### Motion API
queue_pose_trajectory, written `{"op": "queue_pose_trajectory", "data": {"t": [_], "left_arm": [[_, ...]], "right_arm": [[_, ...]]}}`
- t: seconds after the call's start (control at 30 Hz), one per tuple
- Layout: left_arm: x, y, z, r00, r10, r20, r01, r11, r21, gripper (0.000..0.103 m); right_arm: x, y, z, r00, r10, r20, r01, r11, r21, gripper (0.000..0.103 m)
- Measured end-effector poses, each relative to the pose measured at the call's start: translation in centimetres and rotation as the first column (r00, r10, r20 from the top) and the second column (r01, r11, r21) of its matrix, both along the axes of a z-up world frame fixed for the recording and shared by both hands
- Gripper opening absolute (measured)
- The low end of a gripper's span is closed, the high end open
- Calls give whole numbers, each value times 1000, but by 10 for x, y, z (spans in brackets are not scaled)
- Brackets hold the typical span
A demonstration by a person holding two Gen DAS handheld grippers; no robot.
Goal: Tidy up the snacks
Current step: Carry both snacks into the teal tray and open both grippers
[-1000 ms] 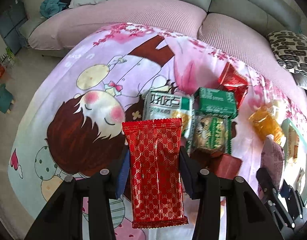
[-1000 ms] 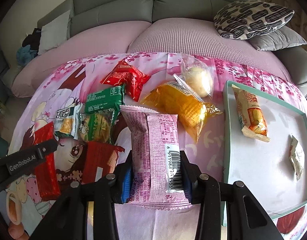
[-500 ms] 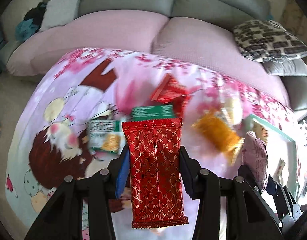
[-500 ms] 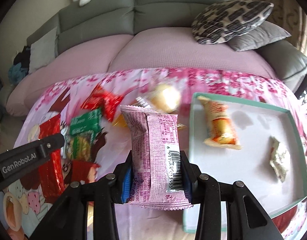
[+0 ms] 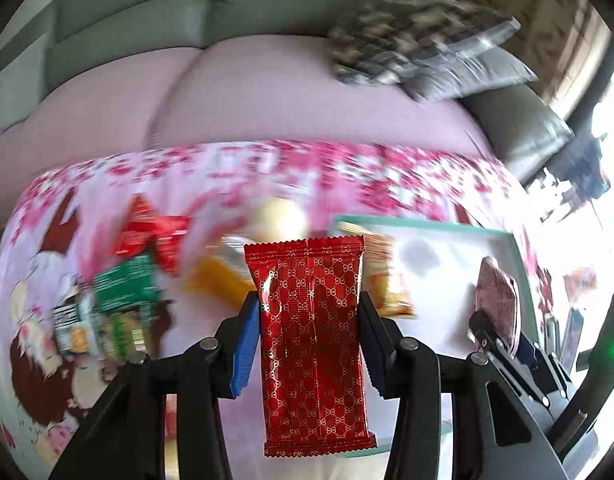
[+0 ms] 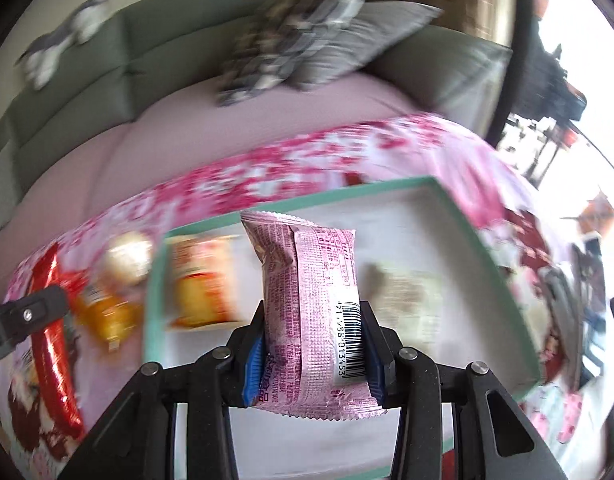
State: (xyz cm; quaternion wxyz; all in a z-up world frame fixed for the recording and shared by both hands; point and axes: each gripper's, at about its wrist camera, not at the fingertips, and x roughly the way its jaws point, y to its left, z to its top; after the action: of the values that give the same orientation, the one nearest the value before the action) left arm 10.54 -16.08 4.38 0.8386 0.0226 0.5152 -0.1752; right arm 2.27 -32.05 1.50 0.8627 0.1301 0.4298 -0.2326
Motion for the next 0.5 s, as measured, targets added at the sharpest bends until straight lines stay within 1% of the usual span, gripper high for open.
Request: {"op": "queue_pose_trajectory", "data": {"t": [0.13, 0.2, 0.37, 0.5], "left_arm": [[-10, -34, -17, 995, -82, -55, 81, 997, -13, 48], [-13, -47, -27, 991, -109, -84, 109, 994, -9, 48], [-16, -64, -47, 983, -128, -128, 130, 991, 7, 48], [-15, -68, -51, 982, -123, -143, 127, 992, 18, 48]], "right_arm": [[-11, -33, -5, 996, -84, -12, 84, 996, 14, 43], [-17, -41, -5, 995, -103, -11, 103, 994, 27, 43], [-19, -44, -7, 995, -103, -9, 104, 994, 45, 43], [-16, -42, -11, 996, -87, -14, 88, 995, 54, 44]]}}
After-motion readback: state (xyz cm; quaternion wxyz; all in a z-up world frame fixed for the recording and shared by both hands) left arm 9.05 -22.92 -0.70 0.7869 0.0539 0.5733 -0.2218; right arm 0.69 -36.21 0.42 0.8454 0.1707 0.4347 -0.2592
